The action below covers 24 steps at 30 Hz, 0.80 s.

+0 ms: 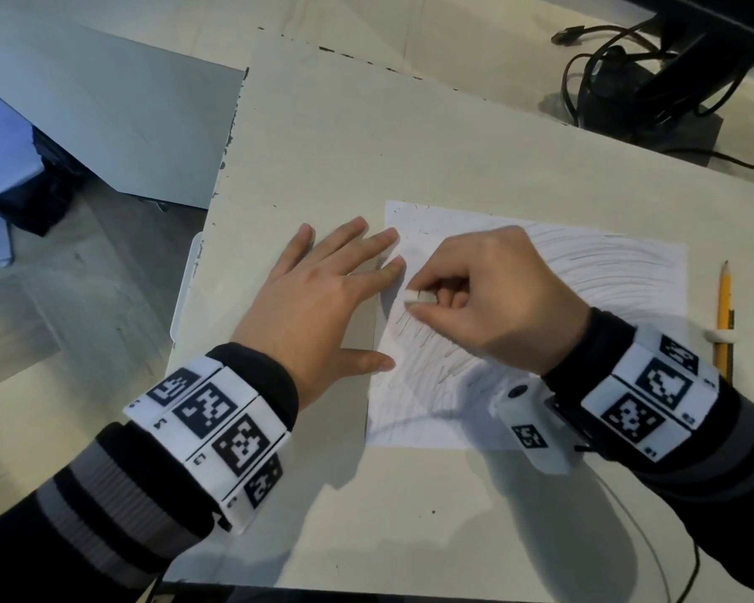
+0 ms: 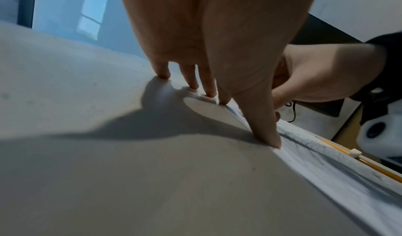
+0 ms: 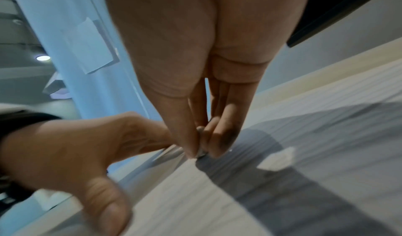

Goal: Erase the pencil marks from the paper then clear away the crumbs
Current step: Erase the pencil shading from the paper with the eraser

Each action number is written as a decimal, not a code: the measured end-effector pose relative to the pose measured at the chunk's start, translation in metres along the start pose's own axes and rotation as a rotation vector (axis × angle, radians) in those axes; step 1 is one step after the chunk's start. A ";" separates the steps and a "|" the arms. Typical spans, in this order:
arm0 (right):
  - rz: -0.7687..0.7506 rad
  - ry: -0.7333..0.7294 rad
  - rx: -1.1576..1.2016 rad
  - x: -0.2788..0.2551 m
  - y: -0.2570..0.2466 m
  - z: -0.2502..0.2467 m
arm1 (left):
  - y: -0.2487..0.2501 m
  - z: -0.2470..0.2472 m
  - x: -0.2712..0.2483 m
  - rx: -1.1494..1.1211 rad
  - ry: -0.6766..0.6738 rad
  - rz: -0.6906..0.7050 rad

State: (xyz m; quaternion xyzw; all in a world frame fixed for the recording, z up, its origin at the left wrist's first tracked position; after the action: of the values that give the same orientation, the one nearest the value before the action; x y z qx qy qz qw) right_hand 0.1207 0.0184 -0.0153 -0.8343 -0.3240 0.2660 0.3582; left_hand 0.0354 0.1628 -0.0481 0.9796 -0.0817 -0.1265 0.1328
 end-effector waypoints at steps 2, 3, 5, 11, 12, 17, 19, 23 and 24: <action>0.009 0.050 0.002 0.001 0.002 -0.005 | 0.000 0.000 0.000 0.005 -0.001 0.003; -0.003 0.021 0.003 -0.002 0.000 -0.001 | 0.000 0.000 0.000 0.005 0.003 0.004; -0.022 -0.083 0.004 -0.010 -0.007 0.013 | 0.000 0.000 0.000 0.002 0.003 0.005; -0.004 0.067 0.004 -0.003 0.003 -0.001 | 0.000 0.000 -0.001 0.000 0.013 0.008; -0.017 0.035 0.003 -0.006 0.000 0.005 | 0.000 0.001 -0.001 -0.001 0.016 0.008; -0.033 -0.030 0.002 -0.009 -0.002 0.009 | 0.000 0.001 -0.001 -0.020 0.033 0.003; -0.056 0.077 -0.042 -0.005 0.002 0.001 | 0.000 0.001 -0.001 -0.021 0.032 0.003; -0.087 -0.014 0.007 -0.023 -0.005 0.025 | -0.001 0.005 0.000 -0.031 0.044 0.002; -0.085 -0.025 0.017 -0.023 -0.005 0.025 | -0.001 0.005 0.000 -0.033 0.048 0.002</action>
State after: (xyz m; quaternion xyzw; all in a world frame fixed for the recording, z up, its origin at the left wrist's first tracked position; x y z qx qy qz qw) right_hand 0.0876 0.0148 -0.0215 -0.8132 -0.3612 0.2637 0.3724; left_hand 0.0337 0.1626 -0.0533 0.9800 -0.0772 -0.1041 0.1507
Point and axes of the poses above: each hand's wrist, its own x-axis towards the middle knuckle, its own z-axis out of the palm, y = z × x, the point moved 4 cm from there along x, towards the middle knuckle, and after that the axes turned 14 degrees about x, right-handed, at the moved point
